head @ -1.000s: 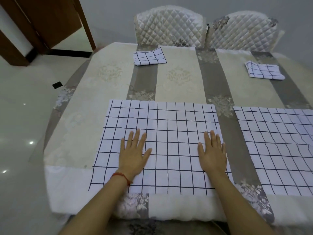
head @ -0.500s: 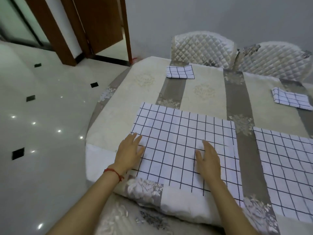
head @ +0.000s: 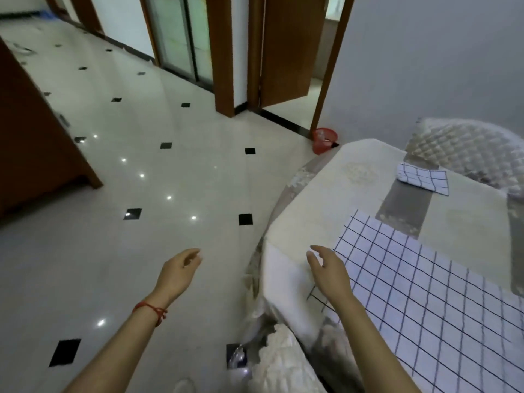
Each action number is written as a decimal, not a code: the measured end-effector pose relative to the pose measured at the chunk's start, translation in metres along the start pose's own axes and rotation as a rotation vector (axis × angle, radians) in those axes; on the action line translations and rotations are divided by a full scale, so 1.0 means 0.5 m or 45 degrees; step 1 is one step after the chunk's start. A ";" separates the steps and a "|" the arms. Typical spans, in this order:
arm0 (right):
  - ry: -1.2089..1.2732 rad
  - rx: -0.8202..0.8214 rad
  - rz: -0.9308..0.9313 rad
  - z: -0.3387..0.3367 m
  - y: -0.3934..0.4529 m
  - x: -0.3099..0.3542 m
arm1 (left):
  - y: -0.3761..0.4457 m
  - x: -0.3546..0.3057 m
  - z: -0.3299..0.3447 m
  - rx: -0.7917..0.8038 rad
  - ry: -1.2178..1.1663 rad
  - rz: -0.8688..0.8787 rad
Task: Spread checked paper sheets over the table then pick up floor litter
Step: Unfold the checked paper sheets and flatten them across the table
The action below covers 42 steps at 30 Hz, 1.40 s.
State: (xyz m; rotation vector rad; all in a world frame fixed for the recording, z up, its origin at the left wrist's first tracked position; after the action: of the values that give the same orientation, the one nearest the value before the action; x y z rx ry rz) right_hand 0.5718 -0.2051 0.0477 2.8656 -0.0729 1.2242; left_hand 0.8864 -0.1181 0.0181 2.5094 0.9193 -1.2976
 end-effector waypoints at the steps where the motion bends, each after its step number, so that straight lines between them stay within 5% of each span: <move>1: -0.016 0.026 -0.036 0.039 0.007 0.037 | 0.019 0.035 -0.038 -0.026 -0.013 -0.042; 9: -0.010 0.378 -0.072 0.401 0.018 0.277 | 0.143 0.297 -0.281 -0.127 -0.052 -0.364; 15: -0.048 0.520 0.151 0.542 0.010 0.274 | 0.208 0.408 -0.309 -0.028 -0.103 -0.591; 30: -0.030 0.481 0.659 0.692 0.338 0.212 | 0.726 0.316 -0.186 0.187 -0.105 -0.705; 42: 0.222 0.100 0.827 0.762 0.790 0.305 | 1.170 0.242 -0.089 0.378 0.128 -0.692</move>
State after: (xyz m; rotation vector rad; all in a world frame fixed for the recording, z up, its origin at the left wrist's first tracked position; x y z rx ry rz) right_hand 0.9311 -0.6202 -0.1035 2.8716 -1.0383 1.5772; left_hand 1.3158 -0.5112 -0.1230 2.6658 1.6264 -1.5597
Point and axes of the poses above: each hand's wrist, its own y-axis towards the middle knuckle, its own z-axis out of the palm, x = y × z, the point moved 5 cm from there along y, towards the middle knuckle, and after that the axes turned 13 degrees about -x, right-handed, at the moved point
